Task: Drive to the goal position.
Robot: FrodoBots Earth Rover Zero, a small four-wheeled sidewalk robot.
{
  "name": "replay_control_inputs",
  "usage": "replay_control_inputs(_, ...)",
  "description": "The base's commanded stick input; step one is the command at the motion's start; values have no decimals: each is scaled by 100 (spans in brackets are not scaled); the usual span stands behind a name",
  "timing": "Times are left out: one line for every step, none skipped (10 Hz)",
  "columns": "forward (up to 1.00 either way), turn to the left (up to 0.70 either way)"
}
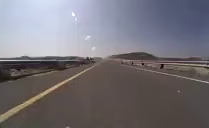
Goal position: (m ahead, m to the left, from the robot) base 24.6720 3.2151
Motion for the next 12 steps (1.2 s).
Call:
replay_control_inputs(100, 0)
replay_control_inputs(100, 0)
replay_control_inputs(100, 0)
replay_control_inputs(100, 0)
replay_control_inputs(100, 0)
replay_control_inputs(100, 0)
replay_control_inputs(100, 0)
replay_control_inputs(100, 0)
replay_control_inputs(100, 0)
replay_control_inputs(100, 0)
replay_control_inputs(100, 0)
replay_control_inputs(100, 0)
